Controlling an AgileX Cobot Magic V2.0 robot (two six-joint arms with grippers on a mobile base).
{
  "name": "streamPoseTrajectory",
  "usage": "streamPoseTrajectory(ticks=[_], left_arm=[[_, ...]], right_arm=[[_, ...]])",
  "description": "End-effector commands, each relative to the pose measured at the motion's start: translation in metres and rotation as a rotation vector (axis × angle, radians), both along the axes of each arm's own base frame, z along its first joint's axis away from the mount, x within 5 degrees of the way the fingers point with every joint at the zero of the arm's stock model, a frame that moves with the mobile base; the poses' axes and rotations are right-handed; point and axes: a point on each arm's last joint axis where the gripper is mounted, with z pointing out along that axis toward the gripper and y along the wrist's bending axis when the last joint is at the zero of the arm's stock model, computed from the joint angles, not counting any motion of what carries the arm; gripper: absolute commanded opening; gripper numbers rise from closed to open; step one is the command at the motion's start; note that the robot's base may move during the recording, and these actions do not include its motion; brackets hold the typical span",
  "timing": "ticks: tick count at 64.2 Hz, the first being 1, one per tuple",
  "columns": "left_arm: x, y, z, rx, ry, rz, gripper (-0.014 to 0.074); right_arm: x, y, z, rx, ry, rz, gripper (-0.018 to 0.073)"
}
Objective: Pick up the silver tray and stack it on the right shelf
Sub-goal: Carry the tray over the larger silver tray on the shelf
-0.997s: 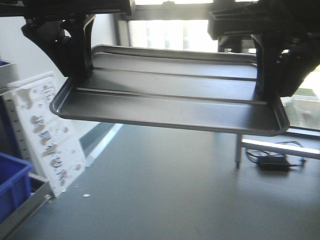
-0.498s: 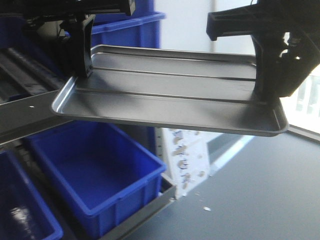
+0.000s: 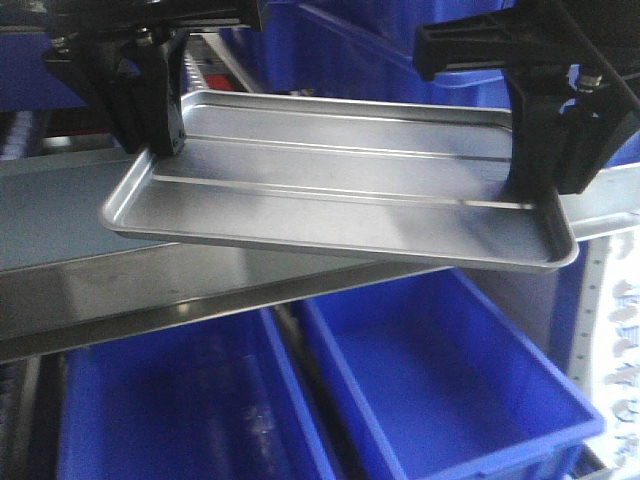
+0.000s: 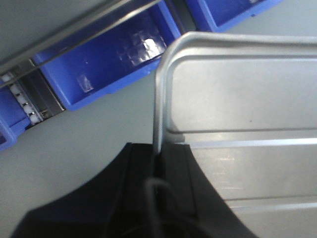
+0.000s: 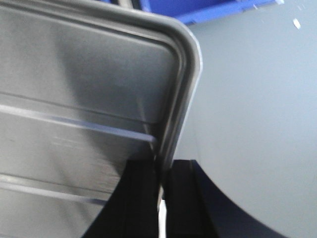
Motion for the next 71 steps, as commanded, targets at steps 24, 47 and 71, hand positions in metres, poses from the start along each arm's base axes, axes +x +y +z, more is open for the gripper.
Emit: streamPoseTrajectory(ticks=[24,47,71], left_arm=[[-0.0048,-0.0045,0.0275,-0.11,-0.091,-0.023,-0.0093],[-0.0048,-0.0045,0.0275,-0.11,-0.091,-0.023,-0.0093],[-0.0048,-0.0045,0.0275,-0.11,-0.091,-0.023,-0.0093]], right_arm=[[-0.0003,0.0028,0.0221,0.056,-0.099,0.05,0.0057],[-0.0002,0.0029,0.0221,0.056,-0.1,0.051,0.0057],[-0.0002,0.0029,0.0221,0.056,-0.1,0.051,0.0057]])
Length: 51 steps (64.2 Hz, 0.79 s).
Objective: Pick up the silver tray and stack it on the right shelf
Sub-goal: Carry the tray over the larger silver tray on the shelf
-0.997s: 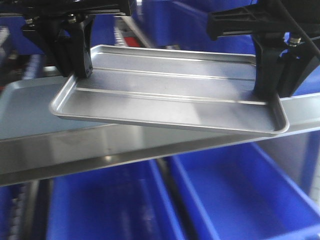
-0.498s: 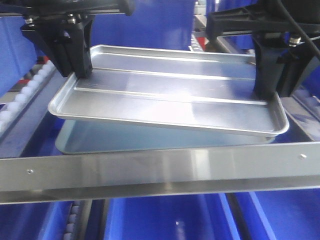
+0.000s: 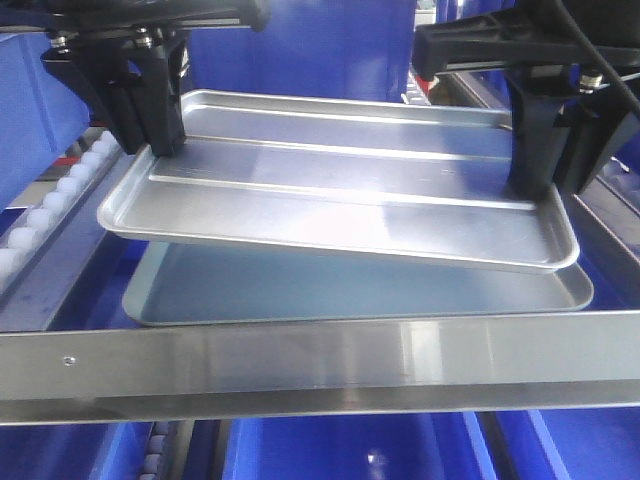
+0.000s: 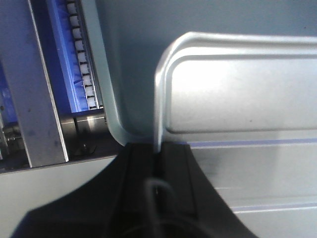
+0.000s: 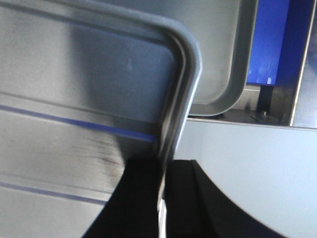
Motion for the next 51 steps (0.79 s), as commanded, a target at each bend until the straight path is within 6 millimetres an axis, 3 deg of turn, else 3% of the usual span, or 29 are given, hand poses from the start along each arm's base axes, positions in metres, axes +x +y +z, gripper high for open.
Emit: streamPoseTrajectory(ticks=[1,51], left_arm=[[-0.0046,-0.0047,0.0276,-0.112,-0.094,-0.023,-0.0093],[-0.0046,-0.0047,0.0276,-0.112,-0.094,-0.023,-0.0093]], right_arm=[[-0.0002,0.0029,0.0221,0.056,-0.1,0.051,0.0057],[-0.0002,0.0029,0.0221,0.056,-0.1,0.051,0.0057]])
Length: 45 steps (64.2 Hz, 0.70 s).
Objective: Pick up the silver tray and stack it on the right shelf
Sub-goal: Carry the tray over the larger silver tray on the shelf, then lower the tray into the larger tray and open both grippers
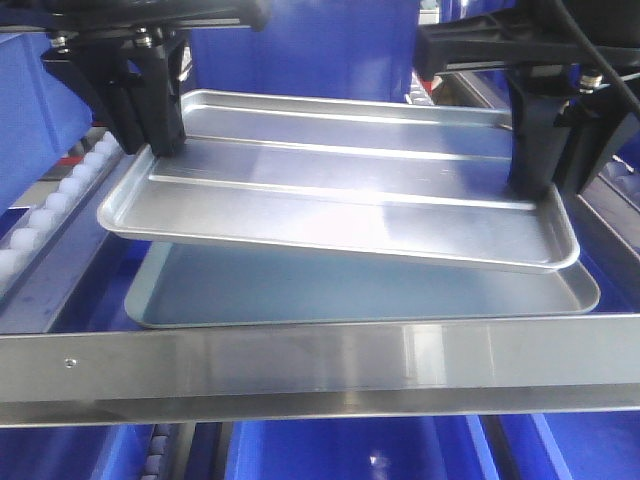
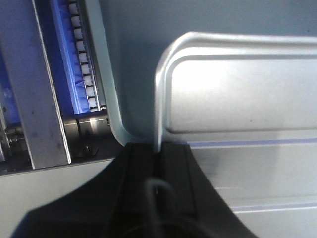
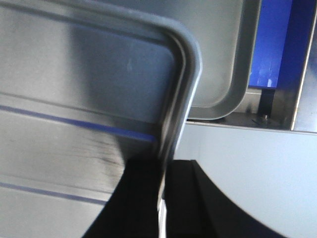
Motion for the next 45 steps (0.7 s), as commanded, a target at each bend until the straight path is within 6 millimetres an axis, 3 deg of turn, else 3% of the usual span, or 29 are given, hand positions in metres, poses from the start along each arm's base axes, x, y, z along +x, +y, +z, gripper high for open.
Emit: streamPoseTrajectory(ticks=[1,28,45], left_arm=[[-0.005,-0.005,0.028,-0.111,-0.094,-0.023,-0.0093],[0.003,-0.005,0.033,-0.109,-0.188,-0.042,-0.0093],[0.01,-0.011,0.041,-0.176,-0.299,-0.077,-0.0093]], right_arm=[[0.0,0.003,0.022,0.056,-0.1,0.051,0.0057],[0.002,0.005,0.025,0.074,-0.126,0.056,0.0057],[0.026,-0.019,0.054,0.06,-0.23,0.025,0.0057]])
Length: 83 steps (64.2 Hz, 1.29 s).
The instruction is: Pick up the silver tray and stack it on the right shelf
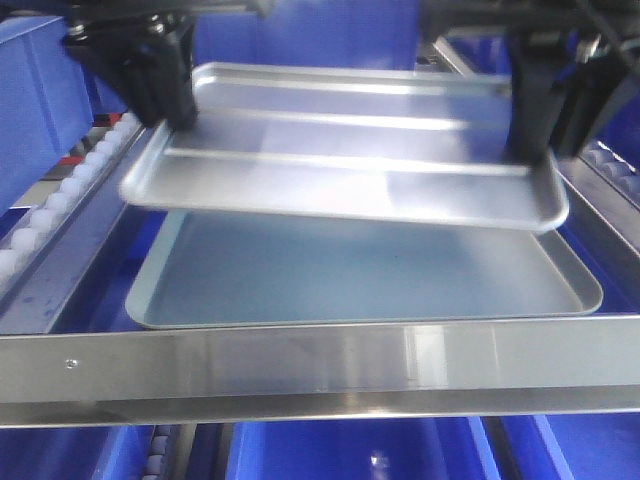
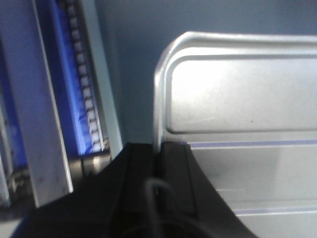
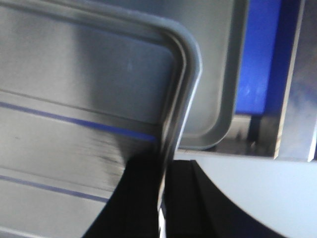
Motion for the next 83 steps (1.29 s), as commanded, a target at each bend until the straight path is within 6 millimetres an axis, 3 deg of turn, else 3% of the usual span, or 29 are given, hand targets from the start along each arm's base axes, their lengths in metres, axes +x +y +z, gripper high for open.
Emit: streamPoseTrajectory(ticks=[1,9,17,35,46,58,65,76,83], left_arm=[[0.0,-0.008,0.034,-0.147,-0.168,-0.052,-0.0093],[0.007,-0.013,0.03,-0.148,-0.21,-0.07,-0.0093],[0.016,-0.022,0.011,-0.126,-0.178,-0.074,-0.0093],[0.051,-0.029,-0.042,-0.106,-0.027,0.01,-0.0093],[0.071,-0.021,-0.056,-0.114,0.061,0.093,-0.0093],[0.079,-0.016,-0.062,-0.052,0.106,0.081,-0.0092],[0.08,-0.017,-0.059,-0.06,0.092,0.073,0.0006],[0.082,-0.019,-0.05,-0.08,0.08,0.075,0.0318],[0.083,-0.02,-0.043,-0.084,0.078,0.077,0.0419]], right_arm=[[0.012,-0.009,0.035,0.035,-0.163,0.042,0.0057],[0.027,-0.026,0.042,0.013,-0.177,0.013,0.0057],[0.041,-0.032,0.036,-0.03,-0.158,0.032,0.0057],[0.072,-0.022,-0.003,-0.054,-0.117,0.058,0.0057],[0.085,-0.016,-0.025,-0.064,-0.084,0.067,0.0057],[0.088,-0.015,-0.03,-0.065,-0.081,0.069,0.007],[0.088,-0.015,-0.028,-0.064,-0.083,0.068,0.019],[0.089,-0.015,-0.023,-0.068,-0.078,0.063,0.0483],[0.089,-0.015,-0.017,-0.069,-0.077,0.057,0.0566]])
